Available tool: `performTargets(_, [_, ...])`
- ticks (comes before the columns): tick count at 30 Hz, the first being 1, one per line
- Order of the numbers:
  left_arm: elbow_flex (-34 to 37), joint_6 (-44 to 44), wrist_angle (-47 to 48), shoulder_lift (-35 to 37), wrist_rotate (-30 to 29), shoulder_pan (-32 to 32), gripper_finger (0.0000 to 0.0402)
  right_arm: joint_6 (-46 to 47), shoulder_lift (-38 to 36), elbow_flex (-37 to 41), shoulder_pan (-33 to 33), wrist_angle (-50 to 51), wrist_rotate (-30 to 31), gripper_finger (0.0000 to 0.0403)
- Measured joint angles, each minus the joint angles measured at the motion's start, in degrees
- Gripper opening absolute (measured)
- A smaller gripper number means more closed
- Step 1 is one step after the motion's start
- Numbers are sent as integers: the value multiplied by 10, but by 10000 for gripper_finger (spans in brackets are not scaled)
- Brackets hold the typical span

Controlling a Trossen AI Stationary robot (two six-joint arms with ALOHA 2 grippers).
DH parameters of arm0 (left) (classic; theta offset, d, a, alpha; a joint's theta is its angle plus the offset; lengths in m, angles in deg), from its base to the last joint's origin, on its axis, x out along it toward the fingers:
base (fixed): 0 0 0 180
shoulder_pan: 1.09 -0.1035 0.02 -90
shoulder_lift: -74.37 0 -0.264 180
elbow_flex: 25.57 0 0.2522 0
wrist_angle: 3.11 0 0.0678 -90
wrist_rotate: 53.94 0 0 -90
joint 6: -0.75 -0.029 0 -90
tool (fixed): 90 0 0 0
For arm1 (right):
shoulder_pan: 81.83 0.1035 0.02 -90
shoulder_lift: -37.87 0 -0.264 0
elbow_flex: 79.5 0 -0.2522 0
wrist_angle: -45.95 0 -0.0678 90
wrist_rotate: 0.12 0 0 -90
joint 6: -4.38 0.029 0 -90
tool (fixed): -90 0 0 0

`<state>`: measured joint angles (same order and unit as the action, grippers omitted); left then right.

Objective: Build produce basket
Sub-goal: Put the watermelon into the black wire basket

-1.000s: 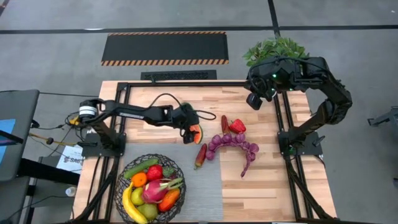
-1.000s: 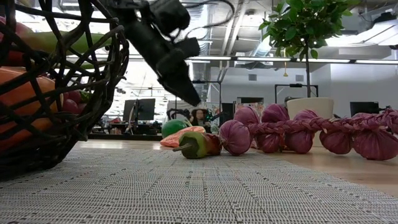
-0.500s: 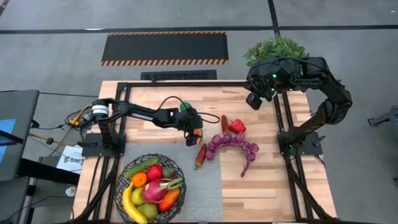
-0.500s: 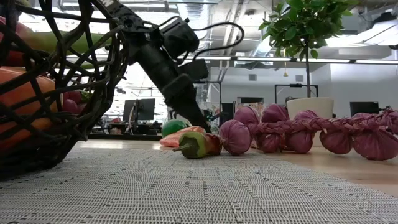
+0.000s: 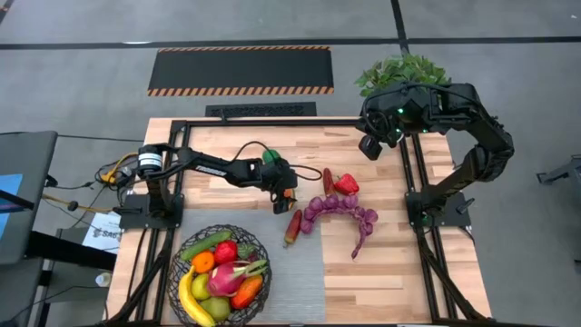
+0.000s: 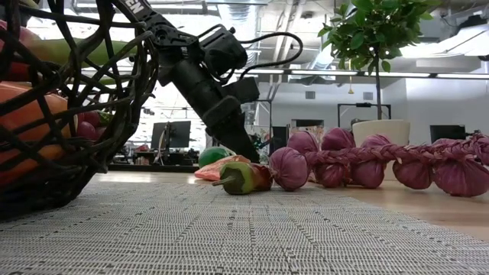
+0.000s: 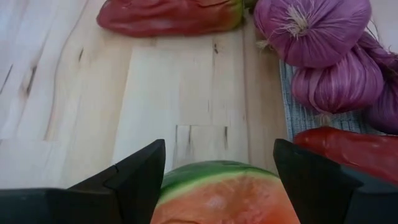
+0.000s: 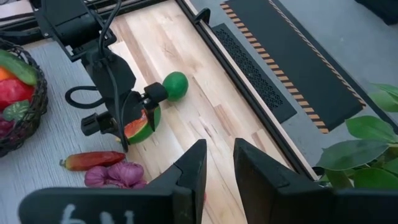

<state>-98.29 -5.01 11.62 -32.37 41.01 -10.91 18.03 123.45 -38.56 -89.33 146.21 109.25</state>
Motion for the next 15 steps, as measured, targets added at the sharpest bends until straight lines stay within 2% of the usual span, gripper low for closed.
performTargets(8, [-4, 10, 16, 3, -12, 0, 286, 0, 0, 0, 0, 0, 0, 104])
performTargets(15, [-90, -6, 57, 12, -7, -9, 286, 0, 0, 0, 0, 0, 0, 104])
